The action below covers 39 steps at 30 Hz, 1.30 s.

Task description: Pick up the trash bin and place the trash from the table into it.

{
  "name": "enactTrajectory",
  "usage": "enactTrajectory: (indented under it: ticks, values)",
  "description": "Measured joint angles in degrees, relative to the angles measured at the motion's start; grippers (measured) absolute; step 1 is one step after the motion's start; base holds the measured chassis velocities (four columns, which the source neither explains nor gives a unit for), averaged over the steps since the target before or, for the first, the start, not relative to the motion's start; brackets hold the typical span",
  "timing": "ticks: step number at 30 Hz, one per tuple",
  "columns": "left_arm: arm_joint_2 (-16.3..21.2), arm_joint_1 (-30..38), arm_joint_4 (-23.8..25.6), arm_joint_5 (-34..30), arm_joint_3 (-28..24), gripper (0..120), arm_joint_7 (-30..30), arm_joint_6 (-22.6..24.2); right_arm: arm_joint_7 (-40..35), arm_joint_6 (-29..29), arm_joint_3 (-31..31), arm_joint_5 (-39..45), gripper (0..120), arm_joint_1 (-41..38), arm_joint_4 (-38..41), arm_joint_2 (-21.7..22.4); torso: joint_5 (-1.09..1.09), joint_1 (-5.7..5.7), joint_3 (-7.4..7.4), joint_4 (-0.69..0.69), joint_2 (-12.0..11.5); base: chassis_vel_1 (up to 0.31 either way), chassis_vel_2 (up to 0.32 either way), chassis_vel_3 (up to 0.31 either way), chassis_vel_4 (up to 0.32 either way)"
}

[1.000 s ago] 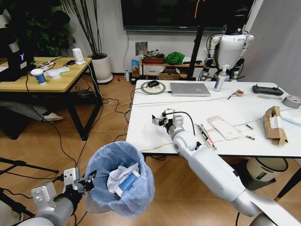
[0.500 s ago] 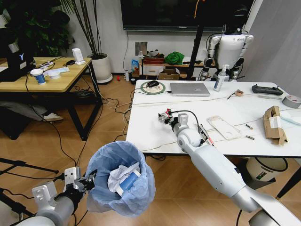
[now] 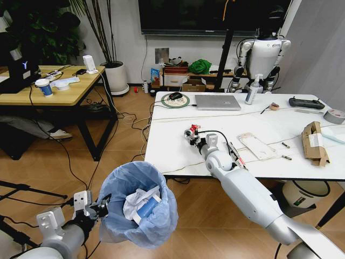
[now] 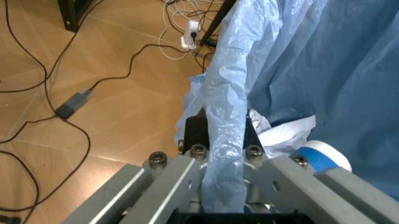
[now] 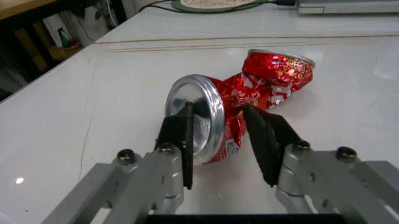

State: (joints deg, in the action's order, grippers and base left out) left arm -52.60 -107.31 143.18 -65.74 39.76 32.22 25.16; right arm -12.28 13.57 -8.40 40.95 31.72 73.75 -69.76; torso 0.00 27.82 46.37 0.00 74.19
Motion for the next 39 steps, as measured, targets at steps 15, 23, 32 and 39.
enactTrajectory:
  ticks: [15, 23, 32, 39]
  values:
    - [-0.2, 0.0, 0.0, 0.2, -0.2, 0, 0.0, 0.0, -0.1, -0.4, 0.1, 0.0, 1, 0.7, 1.4, 0.5, 0.01, 0.00, 0.00, 0.01, 0.0, 0.000, 0.000, 0.000, 0.000]
    - [0.1, 0.7, 0.0, 0.0, -0.7, 0, 0.1, -0.1, 4.6, -3.0, 1.3, 8.7, 1, 2.3, 17.2, 10.5, 0.00, 0.01, 0.00, -0.01, 0.0, 0.000, 0.000, 0.000, 0.000]
    - [0.3, 1.1, 0.1, -0.9, -0.7, 0, 0.2, -0.1, 15.2, -4.6, -4.0, 15.4, 1, 6.9, 43.4, 24.0, 0.02, -0.01, -0.01, 0.01, 0.0, 0.000, 0.000, 0.000, 0.000]
    - [0.1, 2.0, 0.1, -1.0, -1.1, 0, 0.2, 0.0, 23.7, -5.2, -7.9, 15.2, 1, 8.1, 50.4, 29.1, 0.00, -0.01, -0.01, 0.00, 0.0, 0.000, 0.000, 0.000, 0.000]
